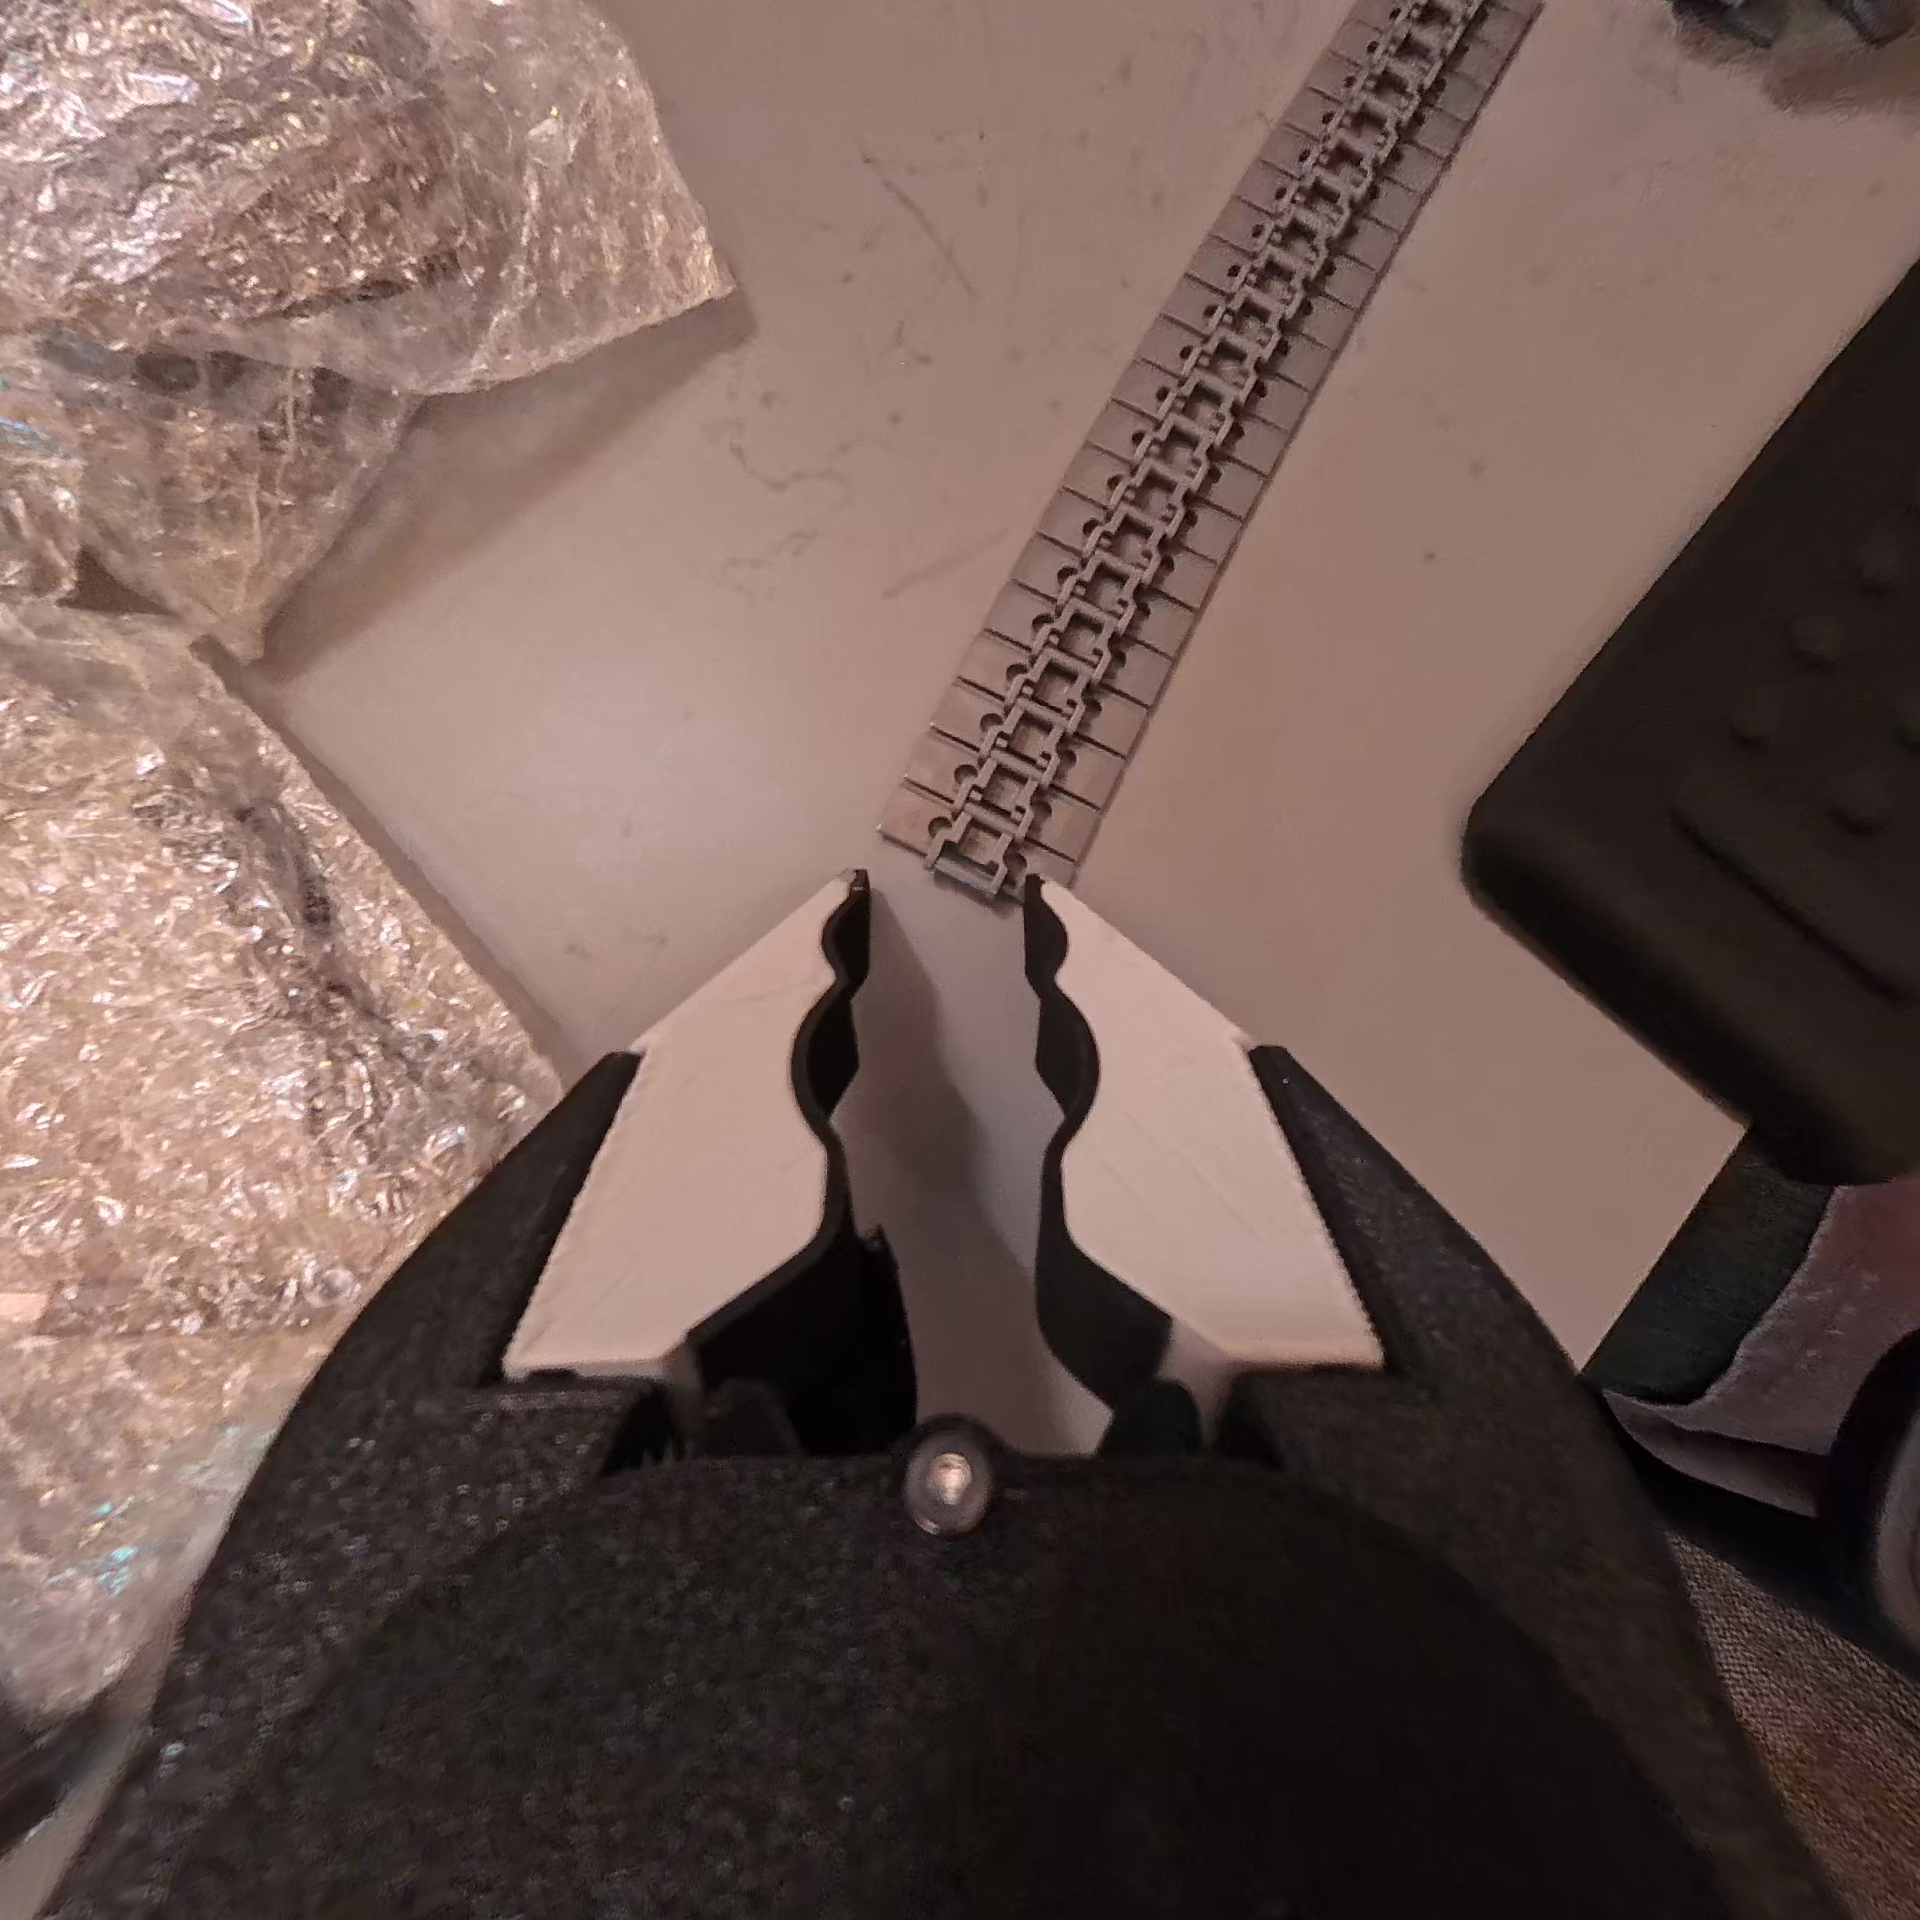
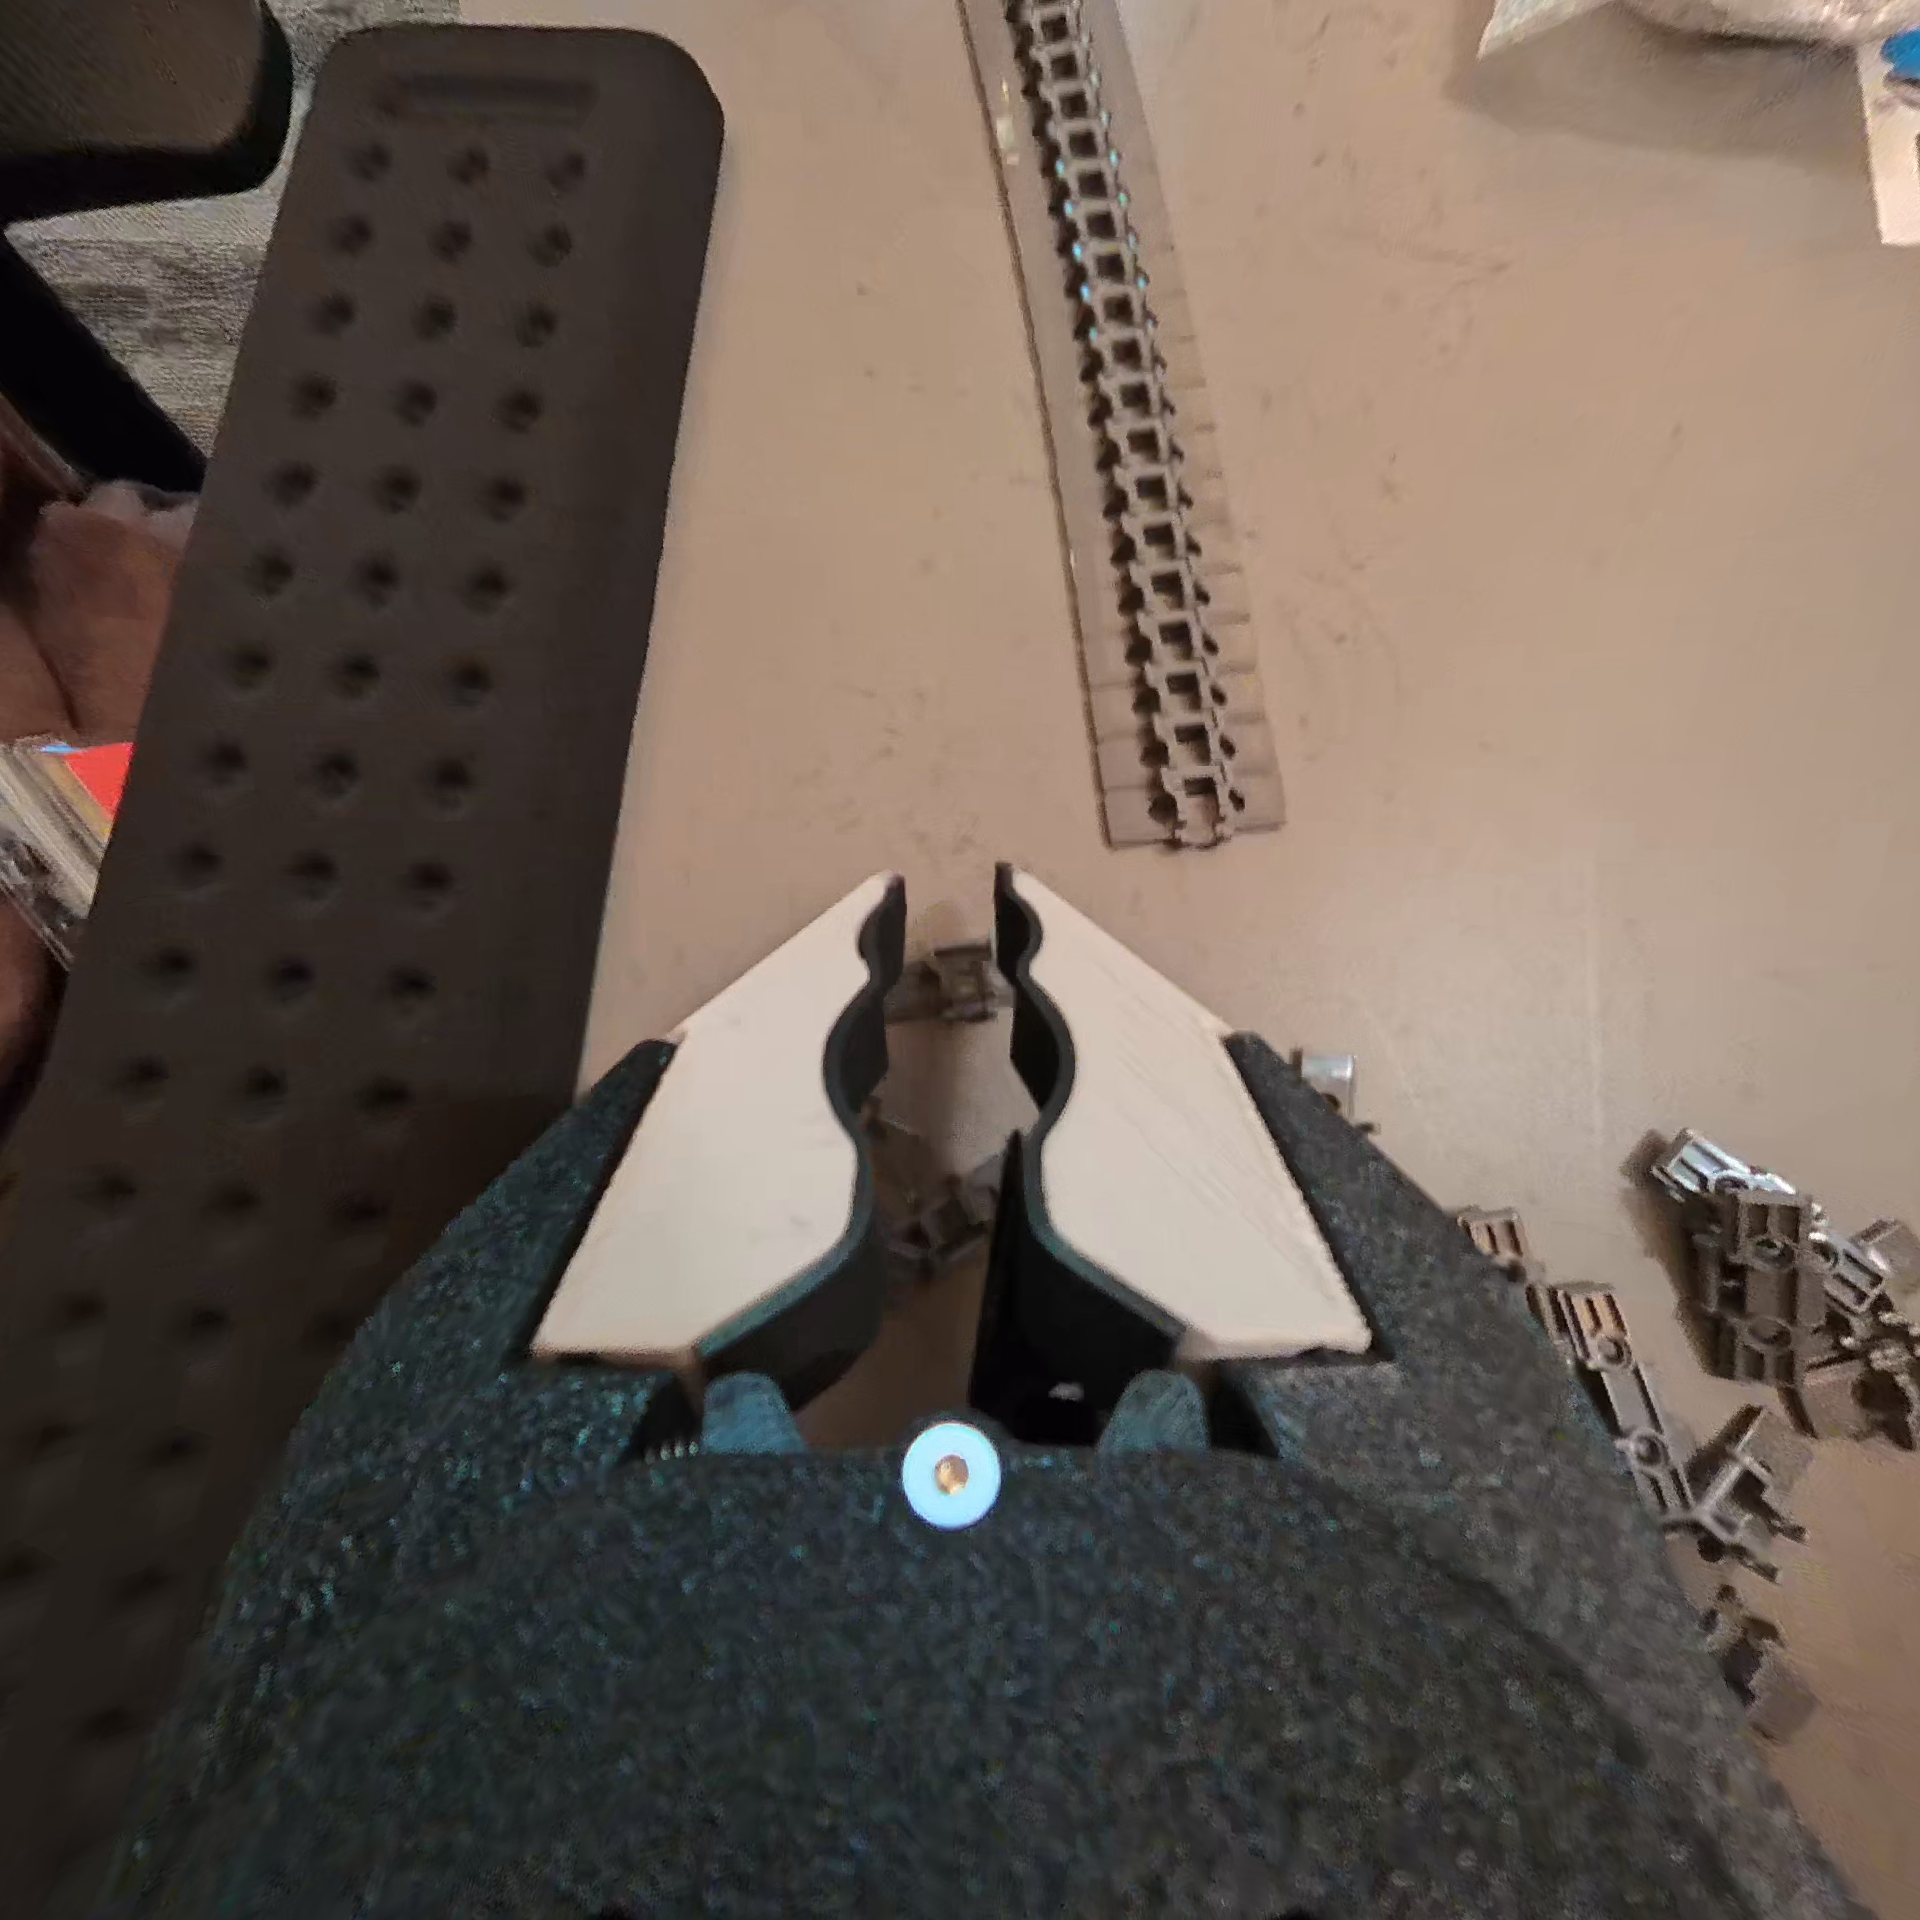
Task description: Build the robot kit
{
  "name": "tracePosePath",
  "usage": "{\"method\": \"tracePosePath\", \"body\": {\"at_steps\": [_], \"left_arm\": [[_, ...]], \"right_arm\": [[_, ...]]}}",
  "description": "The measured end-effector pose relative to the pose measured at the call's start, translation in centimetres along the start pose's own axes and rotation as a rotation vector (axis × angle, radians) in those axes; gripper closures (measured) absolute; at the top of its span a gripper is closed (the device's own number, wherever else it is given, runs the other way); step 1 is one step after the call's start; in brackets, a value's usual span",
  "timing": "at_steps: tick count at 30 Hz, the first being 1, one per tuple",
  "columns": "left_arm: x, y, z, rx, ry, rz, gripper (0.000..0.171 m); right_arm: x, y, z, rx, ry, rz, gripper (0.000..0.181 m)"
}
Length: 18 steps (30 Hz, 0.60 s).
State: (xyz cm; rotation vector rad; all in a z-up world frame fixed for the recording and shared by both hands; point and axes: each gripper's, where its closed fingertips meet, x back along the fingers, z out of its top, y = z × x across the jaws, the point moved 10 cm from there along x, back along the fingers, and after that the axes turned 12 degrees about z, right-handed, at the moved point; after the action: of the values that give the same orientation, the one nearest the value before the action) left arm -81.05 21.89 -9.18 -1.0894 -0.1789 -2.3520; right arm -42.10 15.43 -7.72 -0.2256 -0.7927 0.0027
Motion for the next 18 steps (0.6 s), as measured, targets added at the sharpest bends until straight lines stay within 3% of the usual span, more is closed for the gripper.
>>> {"method": "tracePosePath", "body": {"at_steps": [6,13,18], "left_arm": [[-0.6,0.8,0.8,-0.024,0.013,-0.013,0.142],[-1.8,1.6,2.2,-0.041,0.015,-0.048,0.142],[0.5,2.0,2.1,0.006,0.153,0.1,0.142]], "right_arm": [[-1.2,-2.1,1.9,0.042,0.07,-0.144,0.164],[-1.3,-1.7,0.5,-0.032,0.078,-0.293,0.156],[-0.3,-1.3,-0.4,-0.115,0.112,-0.414,0.166]]}}
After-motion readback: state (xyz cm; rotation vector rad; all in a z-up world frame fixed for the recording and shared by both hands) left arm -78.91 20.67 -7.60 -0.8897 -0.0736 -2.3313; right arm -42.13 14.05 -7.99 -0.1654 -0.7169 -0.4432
